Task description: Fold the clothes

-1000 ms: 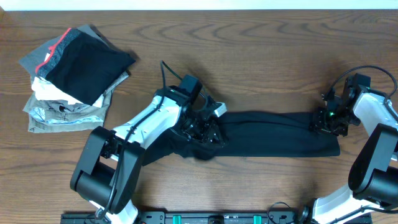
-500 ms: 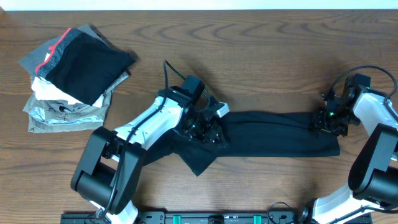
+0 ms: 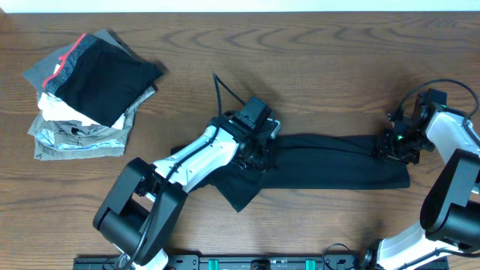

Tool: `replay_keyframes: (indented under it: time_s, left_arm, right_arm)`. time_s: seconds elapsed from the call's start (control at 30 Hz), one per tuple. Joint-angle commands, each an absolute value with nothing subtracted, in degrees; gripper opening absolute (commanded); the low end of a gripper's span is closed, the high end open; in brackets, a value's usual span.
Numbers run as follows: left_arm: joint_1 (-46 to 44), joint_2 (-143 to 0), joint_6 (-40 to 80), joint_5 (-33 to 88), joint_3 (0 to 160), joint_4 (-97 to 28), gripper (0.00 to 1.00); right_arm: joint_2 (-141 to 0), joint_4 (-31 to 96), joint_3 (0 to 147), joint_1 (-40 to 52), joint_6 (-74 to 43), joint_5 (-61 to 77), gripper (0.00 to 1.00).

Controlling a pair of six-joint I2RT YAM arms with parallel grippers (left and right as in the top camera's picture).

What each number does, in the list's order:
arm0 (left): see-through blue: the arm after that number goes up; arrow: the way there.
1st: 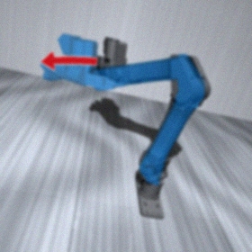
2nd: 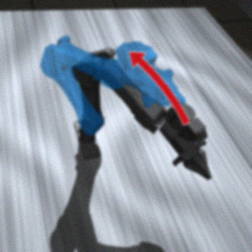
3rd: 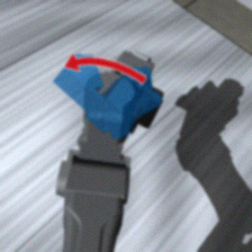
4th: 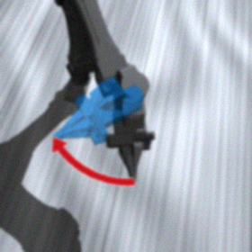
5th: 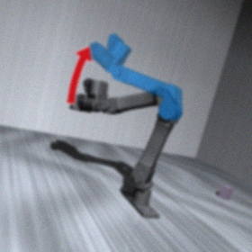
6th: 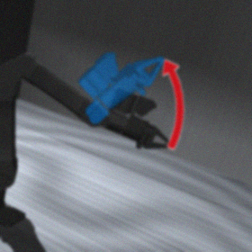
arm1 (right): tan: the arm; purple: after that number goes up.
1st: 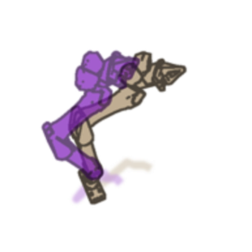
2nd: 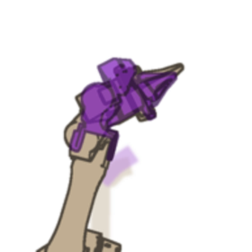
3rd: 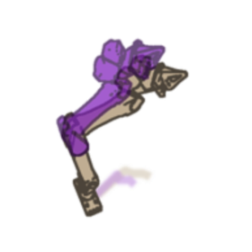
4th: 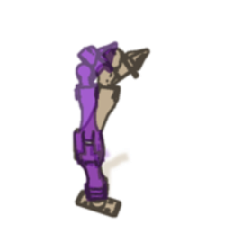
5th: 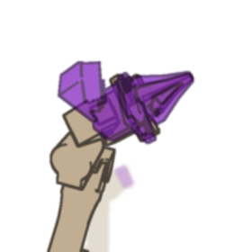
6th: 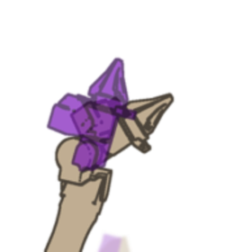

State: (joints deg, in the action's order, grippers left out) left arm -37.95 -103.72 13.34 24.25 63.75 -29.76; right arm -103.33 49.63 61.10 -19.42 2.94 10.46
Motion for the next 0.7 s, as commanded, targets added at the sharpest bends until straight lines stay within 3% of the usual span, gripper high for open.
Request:
replay_keyframes:
  time_s: [0.0,0.6,0.67]
  left_arm:
    - [-39.1,-103.6,22.9,18.6,64.4,-29.6,0.33]
    - [-44.1,-103.7,28.4,14.3,64.4,-28.3,0.32]
    - [-44.1,-103.7,28.4,14.2,64.4,-28.3,0.26]
  right_arm:
    - [-102.3,49.6,60.9,-18.9,2.2,10.4,0.31]
    - [-102.3,49.5,60.9,-18.9,2.2,10.6,0.31]
    - [-102.3,49.6,60.9,-18.9,2.2,10.6,0.31]
